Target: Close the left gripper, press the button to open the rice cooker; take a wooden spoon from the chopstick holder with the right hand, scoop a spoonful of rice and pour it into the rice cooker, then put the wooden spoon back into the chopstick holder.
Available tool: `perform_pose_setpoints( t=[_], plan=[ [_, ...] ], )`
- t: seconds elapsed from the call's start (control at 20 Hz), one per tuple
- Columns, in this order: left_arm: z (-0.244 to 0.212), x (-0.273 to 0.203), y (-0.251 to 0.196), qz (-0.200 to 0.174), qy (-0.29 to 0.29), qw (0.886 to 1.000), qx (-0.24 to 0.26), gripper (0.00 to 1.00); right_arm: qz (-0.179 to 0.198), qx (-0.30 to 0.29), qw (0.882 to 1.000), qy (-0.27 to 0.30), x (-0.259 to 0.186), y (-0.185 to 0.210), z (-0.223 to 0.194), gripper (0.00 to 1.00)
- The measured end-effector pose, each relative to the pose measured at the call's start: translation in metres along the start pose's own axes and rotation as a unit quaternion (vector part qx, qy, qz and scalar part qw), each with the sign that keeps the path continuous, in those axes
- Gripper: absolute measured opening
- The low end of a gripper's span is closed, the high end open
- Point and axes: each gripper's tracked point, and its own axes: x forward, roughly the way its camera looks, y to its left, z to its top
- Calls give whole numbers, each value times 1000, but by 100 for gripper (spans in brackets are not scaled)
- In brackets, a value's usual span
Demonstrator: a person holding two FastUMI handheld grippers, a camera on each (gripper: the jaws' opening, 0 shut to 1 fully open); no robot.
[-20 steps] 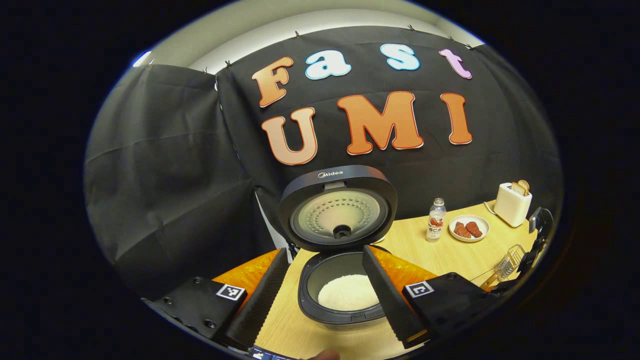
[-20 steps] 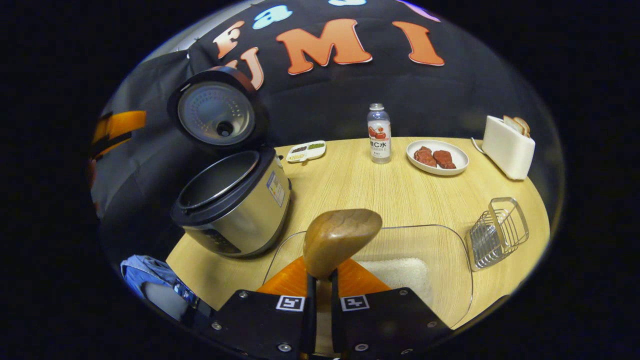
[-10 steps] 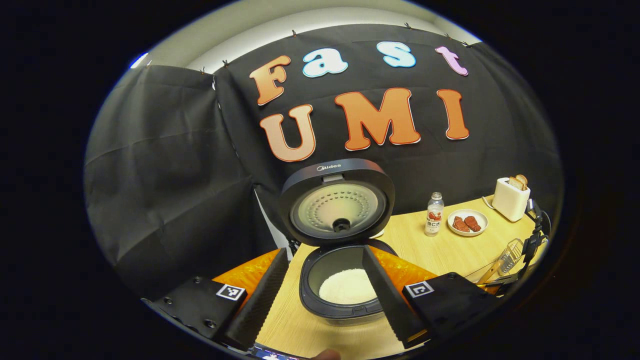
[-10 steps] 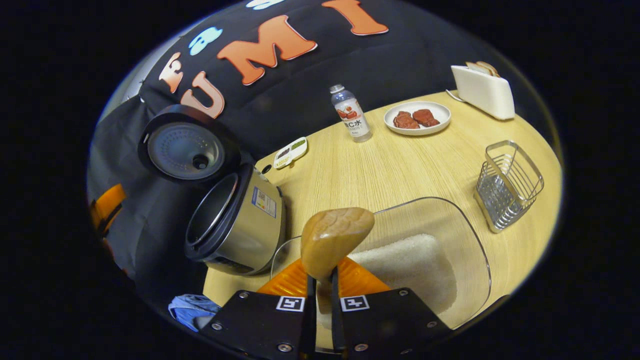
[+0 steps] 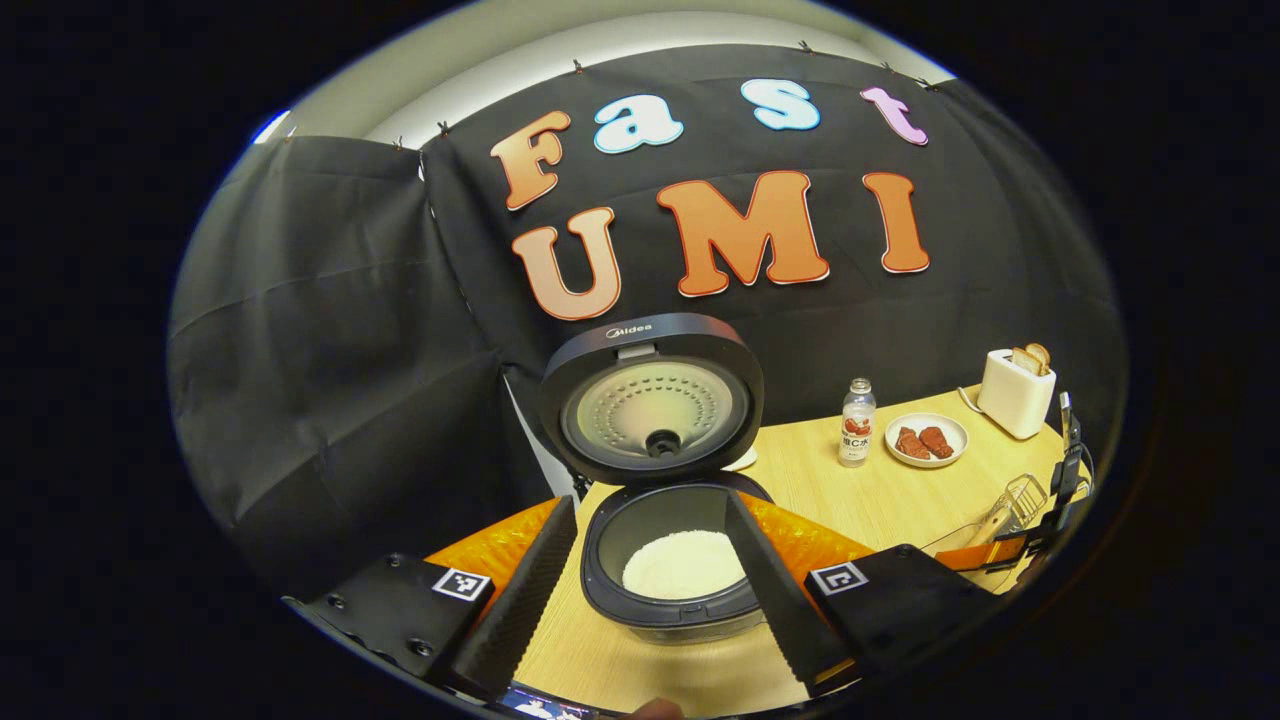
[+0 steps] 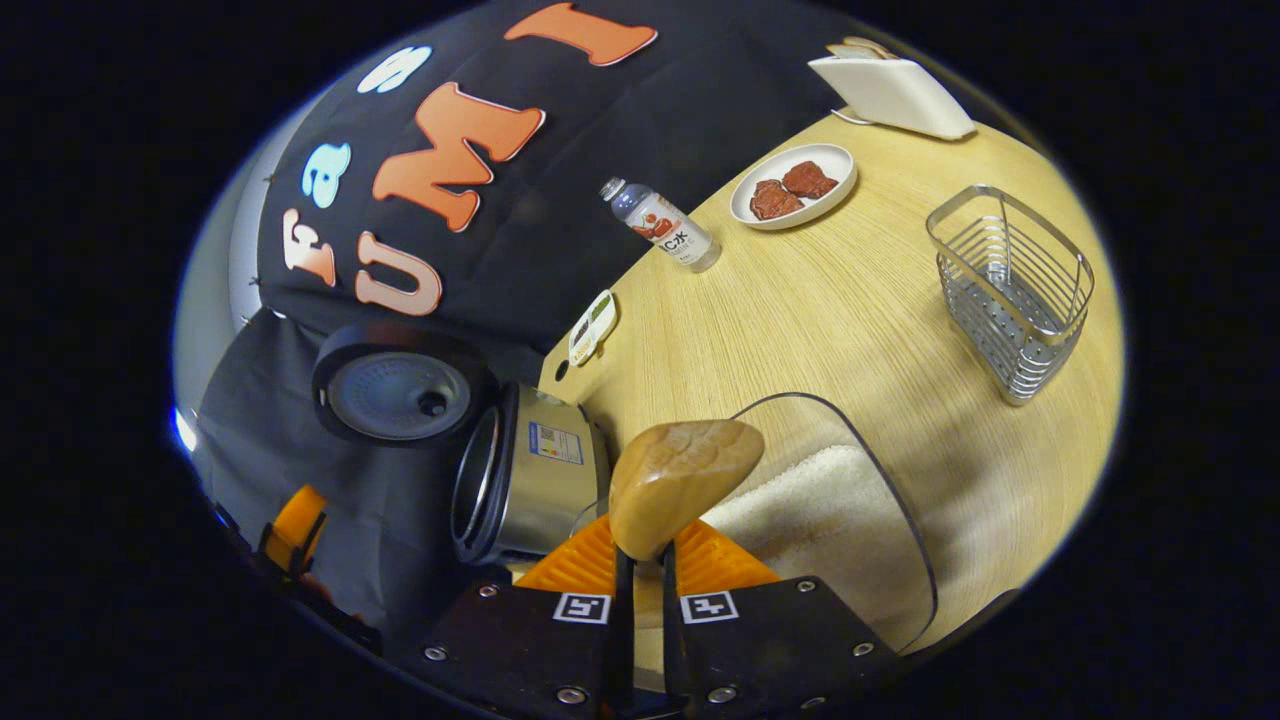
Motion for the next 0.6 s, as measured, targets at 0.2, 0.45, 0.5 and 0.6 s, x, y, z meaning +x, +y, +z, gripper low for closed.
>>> perform_pose_setpoints(
  t=[0.2, 0.45, 0.5, 0.6],
  plan=[
    [6, -1, -13, -6, -4, 1000, -7, 100, 32, 65, 997, -6, -19, -4, 17, 11],
    [16, -9, -35, -17, -21, 1000, -12, 100, 66, 115, 991, -25, -40, -2, 46, 11],
    [18, -10, -36, -18, -24, 999, -15, 100, 76, 135, 987, -30, -44, 3, 53, 12],
    [14, -13, -42, -24, -23, 999, -18, 100, 101, 167, 980, -42, -51, 12, 66, 11]
  ],
)
